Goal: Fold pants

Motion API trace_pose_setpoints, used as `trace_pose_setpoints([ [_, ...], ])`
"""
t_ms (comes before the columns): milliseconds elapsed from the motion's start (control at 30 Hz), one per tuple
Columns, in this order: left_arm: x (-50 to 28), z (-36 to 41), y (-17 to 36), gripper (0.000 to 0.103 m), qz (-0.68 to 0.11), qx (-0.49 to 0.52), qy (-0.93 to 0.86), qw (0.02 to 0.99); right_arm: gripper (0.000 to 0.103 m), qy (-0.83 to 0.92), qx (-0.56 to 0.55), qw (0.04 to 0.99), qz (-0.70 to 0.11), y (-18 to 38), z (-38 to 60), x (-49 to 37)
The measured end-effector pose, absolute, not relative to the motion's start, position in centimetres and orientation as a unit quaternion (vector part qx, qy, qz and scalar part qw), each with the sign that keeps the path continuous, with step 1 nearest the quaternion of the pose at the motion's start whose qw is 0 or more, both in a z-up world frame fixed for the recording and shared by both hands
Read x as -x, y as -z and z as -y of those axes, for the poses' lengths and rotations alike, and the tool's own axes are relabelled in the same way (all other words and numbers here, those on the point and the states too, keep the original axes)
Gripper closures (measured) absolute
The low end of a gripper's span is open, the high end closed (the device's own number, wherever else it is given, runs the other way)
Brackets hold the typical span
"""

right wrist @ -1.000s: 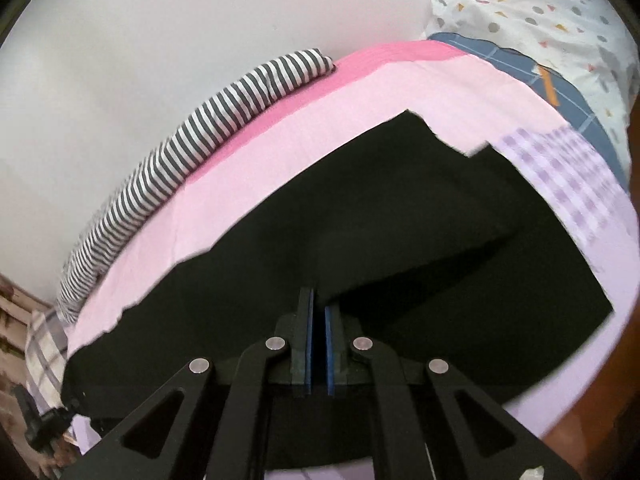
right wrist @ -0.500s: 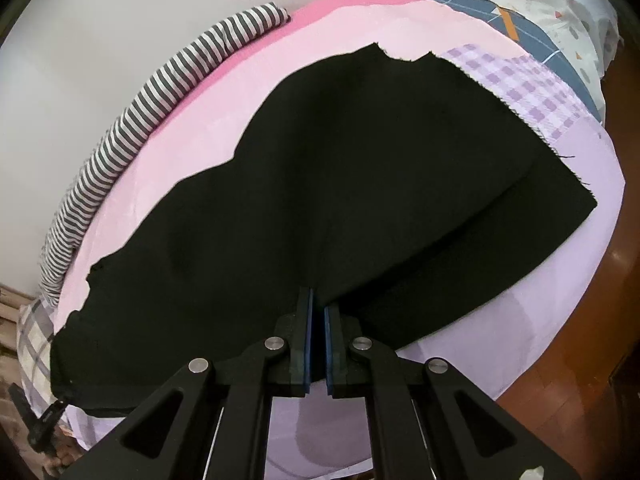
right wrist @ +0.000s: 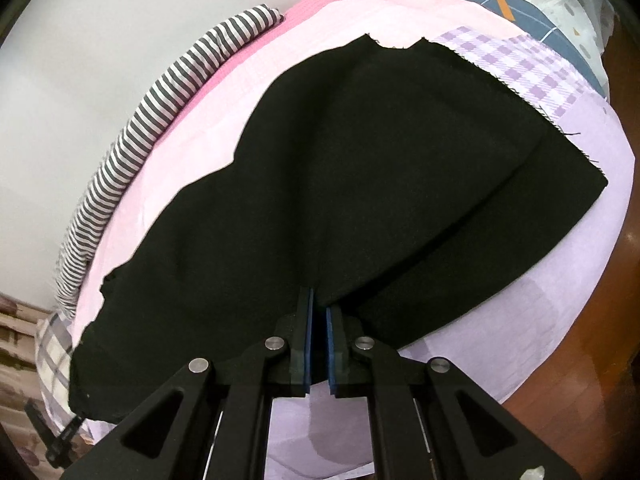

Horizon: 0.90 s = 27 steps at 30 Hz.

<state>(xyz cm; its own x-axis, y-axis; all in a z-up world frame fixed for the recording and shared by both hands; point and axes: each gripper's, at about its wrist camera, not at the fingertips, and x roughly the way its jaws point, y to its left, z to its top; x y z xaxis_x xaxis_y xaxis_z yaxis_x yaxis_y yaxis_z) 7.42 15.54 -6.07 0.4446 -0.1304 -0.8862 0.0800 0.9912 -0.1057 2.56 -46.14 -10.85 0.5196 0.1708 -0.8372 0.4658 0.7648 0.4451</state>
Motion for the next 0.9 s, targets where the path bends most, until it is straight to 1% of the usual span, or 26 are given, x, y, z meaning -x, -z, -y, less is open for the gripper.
trace_pose_setpoints([
  [67, -6.2, -14.8, 5.3, 0.058, -0.513, -0.004, 0.072, 0.855, 0.098, 0.087, -0.331, 0.810, -0.477, 10.6, 46.1, -2.6],
  [133, -5.0, -13.6, 4.6, 0.054, -0.500, -0.040, 0.081, 0.861, 0.098, 0.083, -0.334, 0.811, -0.472, 10.4, 46.1, -2.6],
  [167, -4.5, -13.2, 4.4, 0.050, -0.496, -0.053, 0.084, 0.863, 0.098, 0.080, -0.341, 0.811, -0.469, 10.3, 46.2, -2.6],
  [300, -3.1, -10.2, 3.0, 0.049, -0.470, -0.073, 0.126, 0.871, 0.098, 0.070, -0.366, 0.807, -0.458, 10.2, 46.6, -2.4],
  [467, -2.4, -2.7, 1.5, 0.049, -0.420, -0.095, 0.224, 0.874, 0.098, 0.054, -0.401, 0.802, -0.440, 10.0, 47.2, -2.1],
  [667, -2.8, 8.5, 3.9, 0.049, -0.402, -0.149, 0.337, 0.838, 0.098, 0.038, -0.434, 0.795, -0.422, 9.7, 47.6, -1.8],
  [900, -2.6, 18.4, 6.8, 0.049, -0.396, -0.208, 0.391, 0.804, 0.098, 0.026, -0.454, 0.792, -0.408, 9.2, 47.8, -1.8],
])
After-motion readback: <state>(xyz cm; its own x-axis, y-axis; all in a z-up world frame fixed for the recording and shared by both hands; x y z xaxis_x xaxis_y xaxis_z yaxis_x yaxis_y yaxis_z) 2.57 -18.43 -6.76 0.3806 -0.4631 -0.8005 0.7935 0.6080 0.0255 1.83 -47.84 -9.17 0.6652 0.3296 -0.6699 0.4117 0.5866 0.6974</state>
